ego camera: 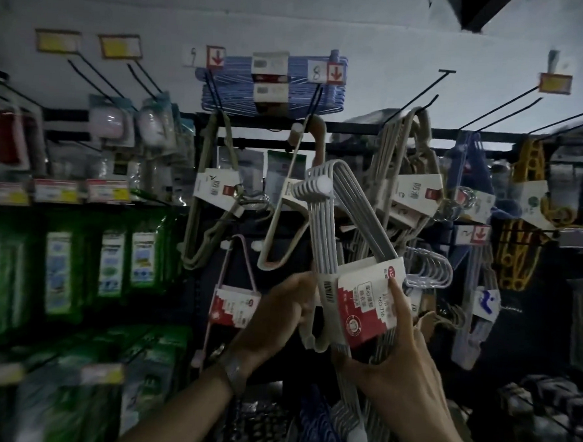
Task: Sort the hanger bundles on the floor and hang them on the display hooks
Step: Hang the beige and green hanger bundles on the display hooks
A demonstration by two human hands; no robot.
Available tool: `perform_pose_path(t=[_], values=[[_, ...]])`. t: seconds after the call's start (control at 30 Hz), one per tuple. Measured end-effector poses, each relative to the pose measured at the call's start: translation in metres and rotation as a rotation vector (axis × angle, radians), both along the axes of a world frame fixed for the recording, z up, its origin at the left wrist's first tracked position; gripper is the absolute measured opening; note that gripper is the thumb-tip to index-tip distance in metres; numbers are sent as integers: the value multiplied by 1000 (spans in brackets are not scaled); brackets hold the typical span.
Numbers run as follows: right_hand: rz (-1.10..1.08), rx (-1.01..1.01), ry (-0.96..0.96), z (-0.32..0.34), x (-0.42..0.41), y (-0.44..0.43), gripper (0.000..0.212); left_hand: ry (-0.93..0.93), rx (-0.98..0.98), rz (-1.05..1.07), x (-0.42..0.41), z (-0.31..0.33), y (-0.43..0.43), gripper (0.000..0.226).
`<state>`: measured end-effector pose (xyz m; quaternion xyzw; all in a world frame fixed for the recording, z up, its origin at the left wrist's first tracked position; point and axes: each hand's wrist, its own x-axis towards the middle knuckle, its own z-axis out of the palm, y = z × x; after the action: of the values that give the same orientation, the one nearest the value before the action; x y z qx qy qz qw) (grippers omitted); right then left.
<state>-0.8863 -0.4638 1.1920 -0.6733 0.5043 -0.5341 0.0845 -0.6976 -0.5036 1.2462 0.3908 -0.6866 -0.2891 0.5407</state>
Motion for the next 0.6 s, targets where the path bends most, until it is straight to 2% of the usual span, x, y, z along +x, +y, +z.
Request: perform_pose_path(t=[0.07,0.13,0.23,0.37,0.6], values=[[27,19,-22,-9,18,1,132,63,49,-124,5,-12,21,32],[59,55,-39,-19,37,3,130,30,15,-144,13,-28,26,30],[107,91,-73,-32,66,6,126,16,-15,-40,33,-48,27,44],[122,194,-68,-51,103,13,124,-28,-2,60,66,-68,28,36],[124,275,-31,-82,151,11,127,-45,73,36,113,-96,24,43]])
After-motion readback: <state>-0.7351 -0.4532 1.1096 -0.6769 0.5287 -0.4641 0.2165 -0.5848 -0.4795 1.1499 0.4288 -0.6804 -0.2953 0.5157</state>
